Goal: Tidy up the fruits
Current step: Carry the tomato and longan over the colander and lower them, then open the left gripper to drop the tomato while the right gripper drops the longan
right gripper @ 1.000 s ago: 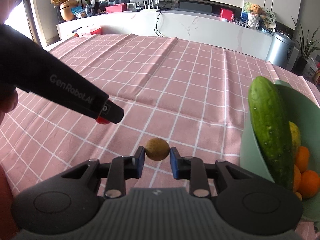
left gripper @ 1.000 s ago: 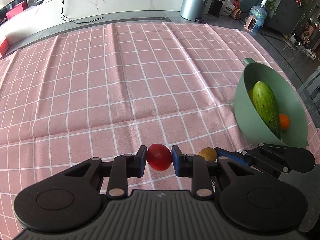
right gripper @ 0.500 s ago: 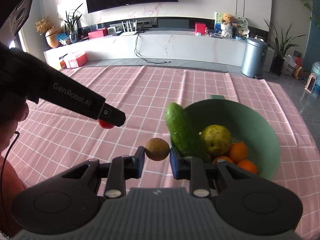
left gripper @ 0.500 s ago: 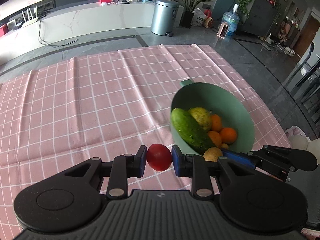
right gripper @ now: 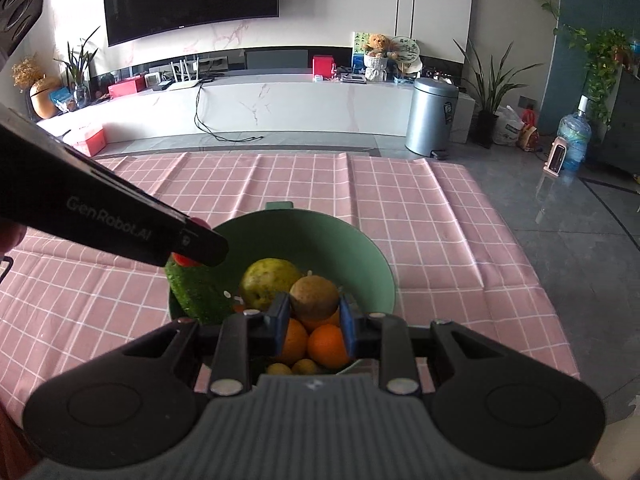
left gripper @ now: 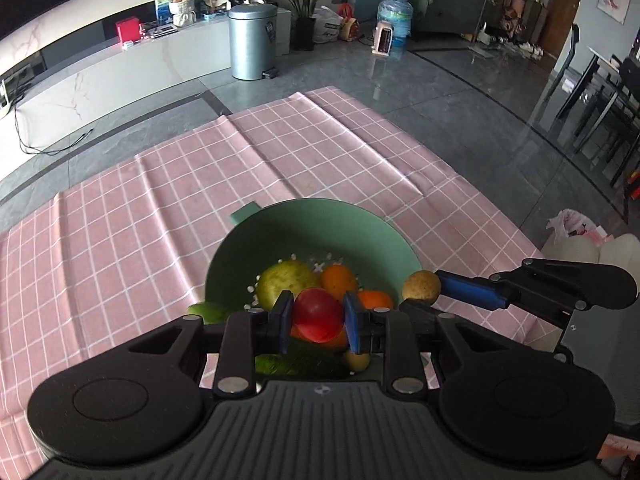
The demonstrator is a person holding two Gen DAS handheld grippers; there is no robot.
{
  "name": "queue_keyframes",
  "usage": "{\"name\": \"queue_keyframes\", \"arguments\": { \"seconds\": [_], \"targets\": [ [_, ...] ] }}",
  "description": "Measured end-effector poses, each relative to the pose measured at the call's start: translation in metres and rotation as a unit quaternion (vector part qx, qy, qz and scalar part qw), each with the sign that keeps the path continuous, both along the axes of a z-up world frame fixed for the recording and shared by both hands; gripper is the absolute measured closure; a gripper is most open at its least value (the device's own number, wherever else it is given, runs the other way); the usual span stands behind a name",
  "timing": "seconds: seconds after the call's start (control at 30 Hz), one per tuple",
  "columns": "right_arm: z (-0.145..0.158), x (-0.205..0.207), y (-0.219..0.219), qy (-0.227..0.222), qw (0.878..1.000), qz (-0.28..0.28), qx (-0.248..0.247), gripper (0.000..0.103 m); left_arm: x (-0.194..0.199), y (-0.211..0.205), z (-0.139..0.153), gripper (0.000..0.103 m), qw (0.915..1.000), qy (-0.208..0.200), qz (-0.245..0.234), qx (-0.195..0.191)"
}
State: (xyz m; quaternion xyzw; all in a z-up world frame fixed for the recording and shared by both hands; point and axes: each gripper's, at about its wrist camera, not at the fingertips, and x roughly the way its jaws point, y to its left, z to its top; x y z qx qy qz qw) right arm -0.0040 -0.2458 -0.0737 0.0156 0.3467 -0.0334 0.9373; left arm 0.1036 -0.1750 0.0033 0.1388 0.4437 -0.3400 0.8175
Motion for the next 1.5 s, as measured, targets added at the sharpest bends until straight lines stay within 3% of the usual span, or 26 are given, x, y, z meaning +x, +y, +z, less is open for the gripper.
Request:
{"name": "queue_keyframes", "arguments": {
  "seconds": [0.27,0.53,0.87,1.03,1.27,1.37,1.5],
  "targets": [
    [-0.015,0.024,-0.018,0.015,1.000,0.007,0.000,0.080,0.021,-0.027,-0.024,0.073,0.9993,0.017,0.003,0.034],
    [-0.031,0.041,-0.012,0.034,0.998,0.042,-0.021,0.080,0.041,-0.036,-0.045,0.073,0.9979,0.043,0.010,0.047],
    [-0.044,0.050,-0.013,0.062,0.997,0.044,-0.019,0.080,0.050,-0.037,-0.066,0.072,0.9957,0.078,0.013,0.049],
    [-0.048,0.050,-0.013,0.072,0.996,0.044,-0.018,0.080,0.050,-0.037,-0.065,0.069,0.9960,0.079,0.010,0.041],
    [-0.042,0.048,-0.012,0.074,0.996,0.048,-0.024,0.078,0.045,-0.036,-0.046,0.056,0.9979,0.060,0.006,0.024],
    [-0.034,0.046,-0.013,0.066,0.996,0.045,-0.024,0.063,0.040,-0.031,-0.031,0.051,0.9989,0.044,0.007,0.012],
    [-0.018,0.036,-0.011,0.046,0.998,0.041,-0.020,0.062,0.029,-0.020,-0.008,0.048,0.9998,0.016,0.012,-0.007]
  ]
}}
